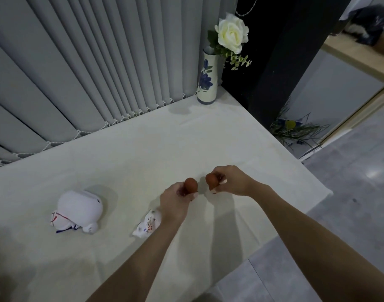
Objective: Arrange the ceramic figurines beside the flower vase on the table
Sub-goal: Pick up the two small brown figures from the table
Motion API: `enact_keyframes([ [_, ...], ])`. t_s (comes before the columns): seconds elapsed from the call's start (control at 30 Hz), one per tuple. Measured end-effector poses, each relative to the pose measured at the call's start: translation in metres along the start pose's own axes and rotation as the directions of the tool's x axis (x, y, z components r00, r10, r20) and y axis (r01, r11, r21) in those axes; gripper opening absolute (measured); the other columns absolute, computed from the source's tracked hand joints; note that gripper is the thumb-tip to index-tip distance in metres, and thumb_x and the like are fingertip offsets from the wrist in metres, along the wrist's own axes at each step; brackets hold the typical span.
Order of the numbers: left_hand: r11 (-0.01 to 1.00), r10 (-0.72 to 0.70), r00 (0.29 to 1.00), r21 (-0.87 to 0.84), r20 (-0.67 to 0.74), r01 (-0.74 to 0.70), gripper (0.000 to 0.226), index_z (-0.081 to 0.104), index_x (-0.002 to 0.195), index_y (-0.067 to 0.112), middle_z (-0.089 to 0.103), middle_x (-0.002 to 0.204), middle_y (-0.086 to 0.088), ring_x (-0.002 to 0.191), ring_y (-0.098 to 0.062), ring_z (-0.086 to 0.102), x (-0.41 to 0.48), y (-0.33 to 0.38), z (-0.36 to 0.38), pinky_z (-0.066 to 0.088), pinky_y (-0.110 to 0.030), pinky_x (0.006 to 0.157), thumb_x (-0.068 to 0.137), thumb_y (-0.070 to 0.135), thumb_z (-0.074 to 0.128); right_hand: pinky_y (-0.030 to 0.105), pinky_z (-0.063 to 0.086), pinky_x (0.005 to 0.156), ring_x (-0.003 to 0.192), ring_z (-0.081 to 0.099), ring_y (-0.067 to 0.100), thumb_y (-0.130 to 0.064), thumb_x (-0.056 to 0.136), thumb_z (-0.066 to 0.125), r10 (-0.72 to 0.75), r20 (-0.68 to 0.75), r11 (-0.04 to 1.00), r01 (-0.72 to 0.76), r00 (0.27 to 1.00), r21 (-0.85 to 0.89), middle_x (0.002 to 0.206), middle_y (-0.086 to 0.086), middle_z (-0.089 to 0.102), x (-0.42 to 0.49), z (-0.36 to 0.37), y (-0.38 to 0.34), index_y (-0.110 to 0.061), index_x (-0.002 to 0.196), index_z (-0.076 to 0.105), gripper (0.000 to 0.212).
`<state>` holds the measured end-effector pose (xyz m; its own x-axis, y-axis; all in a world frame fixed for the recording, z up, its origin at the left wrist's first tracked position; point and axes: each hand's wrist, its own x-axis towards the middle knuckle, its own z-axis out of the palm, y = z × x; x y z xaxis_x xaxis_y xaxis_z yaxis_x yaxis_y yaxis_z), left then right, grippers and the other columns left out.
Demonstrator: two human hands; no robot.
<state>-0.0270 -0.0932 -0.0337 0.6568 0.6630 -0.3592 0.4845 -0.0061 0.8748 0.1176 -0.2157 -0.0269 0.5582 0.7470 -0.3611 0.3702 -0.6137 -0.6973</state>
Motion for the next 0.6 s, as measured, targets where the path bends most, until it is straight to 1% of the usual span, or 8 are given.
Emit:
enact_keyframes([
  [0.07, 1.0, -0.003, 1.0, -0.029, -0.001, 0.003, 0.015, 0.069, 0.084, 0.002, 0.068, 0.08, -0.006, 0.077, -0.019, 0.063, -0.004, 0.0, 0.005, 0.052, -0.025, 0.077, 0.071, -0.004, 0.073, 0.02, 0.047, 0.073, 0.083, 0.058, 0.017, -0.005, 0.067, 0.077, -0.032, -0.005, 0.999, 0.032, 0.999, 0.002, 0.088, 0.0, 0.062, 0.003, 0.003, 0.0, -0.008, 0.094, 0.065, 0.03],
  [0.1, 0.999, 0.003, 1.0, -0.045, -0.002, -0.003, 0.01, 0.068, 0.08, 0.001, 0.068, 0.079, -0.005, 0.076, -0.018, 0.063, -0.006, -0.001, 0.007, 0.052, -0.023, 0.076, 0.072, -0.006, 0.07, 0.018, 0.046, 0.074, 0.083, 0.058, 0.016, -0.003, 0.068, 0.076, -0.046, -0.005, 0.999, 0.046, 0.999, 0.008, 0.088, 0.0, 0.062, 0.005, 0.004, 0.0, -0.009, 0.095, 0.065, 0.03],
  [0.2, 0.999, 0.019, 1.0, -0.05, -0.021, -0.02, 0.007, 0.059, 0.07, -0.007, 0.06, 0.069, -0.004, 0.065, -0.015, 0.055, -0.012, -0.003, 0.012, 0.047, -0.008, 0.056, 0.074, -0.012, 0.058, 0.016, 0.046, 0.075, 0.083, 0.058, 0.014, 0.003, 0.068, 0.071, -0.064, 0.004, 0.998, 0.064, 0.998, 0.023, 0.086, -0.003, 0.062, 0.009, 0.008, 0.002, -0.011, 0.093, 0.066, 0.029],
  [0.27, 0.999, 0.041, 0.998, -0.006, -0.048, -0.042, 0.008, 0.061, 0.07, -0.003, 0.061, 0.069, -0.001, 0.065, -0.012, 0.054, -0.013, -0.005, 0.015, 0.044, -0.005, 0.055, 0.072, -0.011, 0.06, 0.016, 0.046, 0.075, 0.082, 0.058, 0.013, 0.005, 0.068, 0.07, -0.063, 0.006, 0.998, 0.063, 0.998, 0.027, 0.084, -0.004, 0.062, 0.011, 0.011, 0.003, -0.011, 0.092, 0.066, 0.029],
  [0.33, 0.998, 0.058, 0.997, -0.004, -0.046, -0.059, 0.01, 0.063, 0.072, 0.0, 0.063, 0.071, -0.001, 0.068, -0.014, 0.056, -0.012, -0.006, 0.017, 0.047, -0.011, 0.063, 0.071, -0.011, 0.063, 0.01, 0.045, 0.071, 0.08, 0.059, 0.012, 0.005, 0.068, 0.069, -0.059, -0.004, 0.998, 0.059, 0.998, 0.039, 0.082, -0.006, 0.062, 0.012, 0.014, 0.005, -0.012, 0.089, 0.066, 0.028],
  [0.4, 0.997, 0.068, 0.997, 0.037, -0.04, -0.066, 0.009, 0.065, 0.076, 0.001, 0.066, 0.074, -0.005, 0.074, -0.021, 0.062, -0.01, -0.007, 0.016, 0.052, -0.028, 0.073, 0.072, -0.007, 0.065, 0.003, 0.045, 0.065, 0.075, 0.058, 0.008, 0.006, 0.068, 0.069, -0.055, -0.019, 0.997, 0.056, 0.998, 0.057, 0.077, -0.012, 0.06, 0.011, 0.015, 0.006, -0.016, 0.085, 0.064, 0.028],
  [0.47, 0.995, 0.07, 0.997, 0.068, -0.04, -0.068, 0.01, 0.065, 0.08, 0.002, 0.07, 0.079, -0.01, 0.081, -0.028, 0.066, -0.008, -0.009, 0.015, 0.054, -0.038, 0.079, 0.073, -0.005, 0.067, 0.0, 0.044, 0.063, 0.073, 0.058, 0.003, 0.007, 0.069, 0.068, -0.053, -0.023, 0.995, 0.054, 0.998, 0.08, 0.075, -0.015, 0.06, 0.011, 0.016, 0.006, -0.022, 0.081, 0.061, 0.032],
  [0.6, 0.994, 0.099, 0.995, 0.054, -0.019, -0.097, 0.016, 0.065, 0.077, 0.008, 0.069, 0.074, 0.0, 0.077, -0.024, 0.067, -0.009, -0.012, 0.014, 0.056, -0.034, 0.077, 0.073, -0.008, 0.065, 0.003, 0.047, 0.066, 0.077, 0.06, 0.008, 0.009, 0.069, 0.067, -0.064, -0.016, 0.994, 0.065, 0.998, 0.089, 0.084, -0.003, 0.065, 0.009, 0.016, 0.009, -0.015, 0.087, 0.064, 0.03],
])
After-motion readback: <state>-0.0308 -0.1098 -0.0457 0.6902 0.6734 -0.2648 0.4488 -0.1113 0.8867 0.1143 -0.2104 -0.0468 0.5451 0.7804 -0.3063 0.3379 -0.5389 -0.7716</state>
